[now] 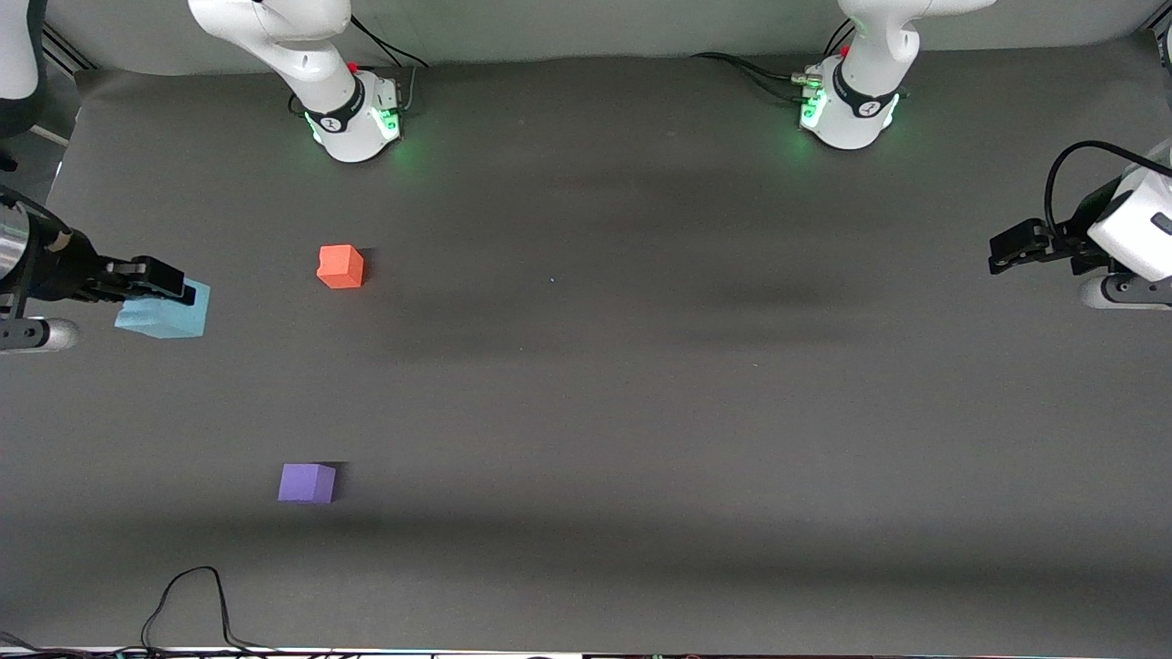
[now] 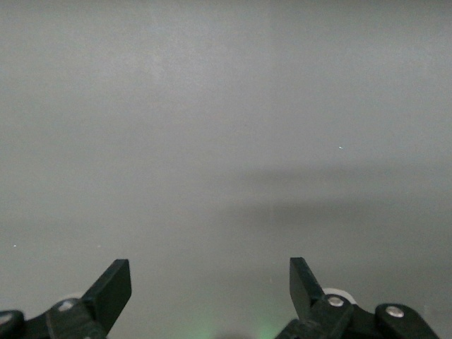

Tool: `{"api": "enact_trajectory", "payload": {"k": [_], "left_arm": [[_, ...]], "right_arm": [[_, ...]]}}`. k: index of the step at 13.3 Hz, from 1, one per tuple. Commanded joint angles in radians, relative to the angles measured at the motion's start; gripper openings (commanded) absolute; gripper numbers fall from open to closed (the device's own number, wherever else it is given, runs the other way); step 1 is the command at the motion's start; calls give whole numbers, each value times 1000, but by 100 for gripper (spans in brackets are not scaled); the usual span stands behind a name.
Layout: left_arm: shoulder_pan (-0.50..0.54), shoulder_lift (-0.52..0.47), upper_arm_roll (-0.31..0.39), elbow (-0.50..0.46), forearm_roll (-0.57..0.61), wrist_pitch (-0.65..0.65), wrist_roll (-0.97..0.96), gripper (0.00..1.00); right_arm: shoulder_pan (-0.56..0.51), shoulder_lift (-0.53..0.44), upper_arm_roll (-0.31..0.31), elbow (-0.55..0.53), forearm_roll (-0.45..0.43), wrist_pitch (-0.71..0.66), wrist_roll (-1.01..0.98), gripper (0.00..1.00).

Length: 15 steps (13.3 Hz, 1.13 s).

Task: Place blue block between orange and purple blocks
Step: 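Carry the blue cube with the right gripper beside the orange cube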

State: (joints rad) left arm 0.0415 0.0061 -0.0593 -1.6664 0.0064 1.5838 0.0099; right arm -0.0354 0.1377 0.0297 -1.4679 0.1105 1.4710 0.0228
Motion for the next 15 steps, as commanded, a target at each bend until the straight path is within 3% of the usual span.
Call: {"api": "enact_trajectory", "payload": {"k": [1,4,8,15], "left_arm": [[-11,3,6,8,-9,-4,-21,100],[-11,3,6,7,-9,-2,-21,100],[-11,5,6,4,-9,-1,-21,100],[-12,5,6,0,-9,7,-21,100]], "right_arm": [[8,-131,-4,-281,-12,173,-21,4],[8,-176,-4,-536,-11,424,-27,4],[29,-69,-2,-711,-11,743,-27,4],[52,207,-4,-766,-11,1145,-35,4]]}}
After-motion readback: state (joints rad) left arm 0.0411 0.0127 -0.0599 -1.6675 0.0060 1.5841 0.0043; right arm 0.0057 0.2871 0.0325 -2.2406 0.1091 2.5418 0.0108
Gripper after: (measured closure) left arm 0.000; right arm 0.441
